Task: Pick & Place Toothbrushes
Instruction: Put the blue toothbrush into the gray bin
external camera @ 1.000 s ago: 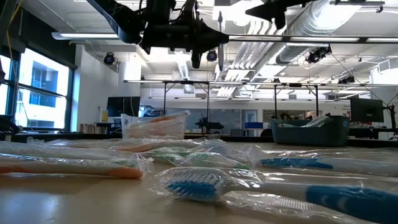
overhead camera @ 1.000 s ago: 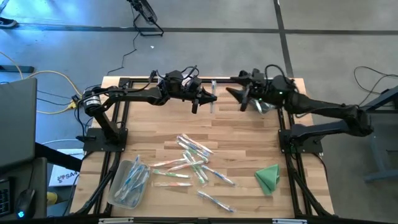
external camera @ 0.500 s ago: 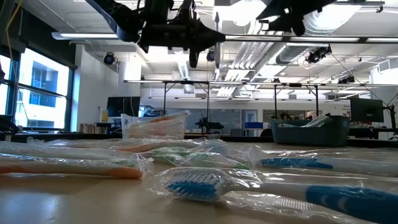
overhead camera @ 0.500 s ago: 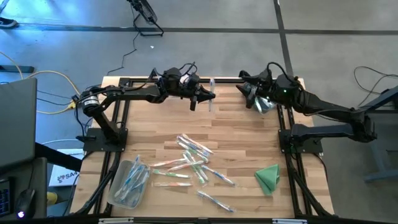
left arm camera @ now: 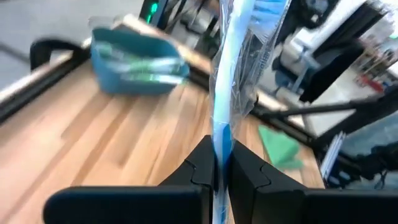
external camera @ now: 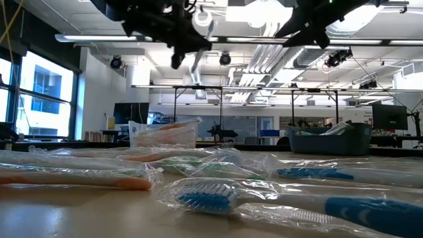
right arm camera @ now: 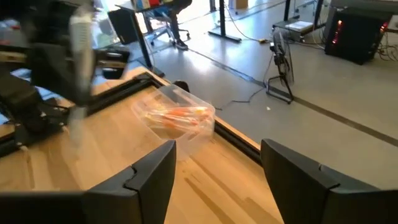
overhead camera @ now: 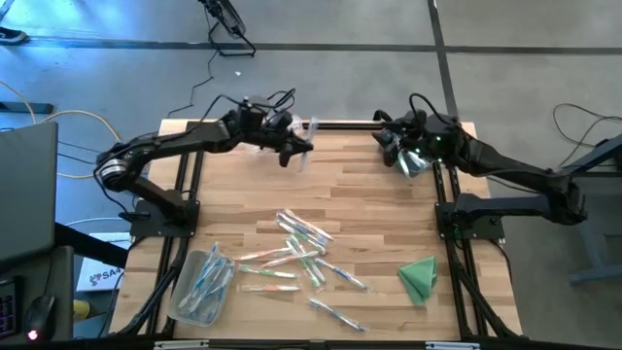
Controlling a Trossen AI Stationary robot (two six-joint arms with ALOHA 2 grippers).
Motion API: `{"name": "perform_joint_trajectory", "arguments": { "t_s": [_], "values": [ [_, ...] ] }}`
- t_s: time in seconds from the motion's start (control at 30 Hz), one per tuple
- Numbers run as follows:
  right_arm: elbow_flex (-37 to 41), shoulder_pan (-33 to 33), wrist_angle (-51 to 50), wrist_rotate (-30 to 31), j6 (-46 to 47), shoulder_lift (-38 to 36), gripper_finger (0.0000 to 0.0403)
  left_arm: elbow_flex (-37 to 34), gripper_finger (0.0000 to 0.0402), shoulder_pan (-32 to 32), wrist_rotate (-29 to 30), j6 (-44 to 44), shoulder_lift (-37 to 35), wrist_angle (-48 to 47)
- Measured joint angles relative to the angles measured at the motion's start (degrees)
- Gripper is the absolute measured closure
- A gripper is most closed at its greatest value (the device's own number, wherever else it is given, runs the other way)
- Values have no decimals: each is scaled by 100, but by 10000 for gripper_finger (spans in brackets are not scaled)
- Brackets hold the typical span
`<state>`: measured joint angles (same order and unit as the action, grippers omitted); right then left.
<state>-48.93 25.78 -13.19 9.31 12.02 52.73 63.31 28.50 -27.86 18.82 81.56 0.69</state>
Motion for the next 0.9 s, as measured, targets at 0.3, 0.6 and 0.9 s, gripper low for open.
{"name": "perform_joint_trajectory", "arguments": {
  "t_s": [0.3,0.6,0.9],
  "values": [
    [0,510,8,-3,-23,560,177,0,387,-234,321,266,-1013,-2849],
    [0,859,369,-12,-25,1380,177,-4,387,-907,625,1666,-2031,-5544],
    [0,1103,1250,-472,122,1931,177,-4,387,-2650,1060,3779,-2810,-6808]
  ]
}}
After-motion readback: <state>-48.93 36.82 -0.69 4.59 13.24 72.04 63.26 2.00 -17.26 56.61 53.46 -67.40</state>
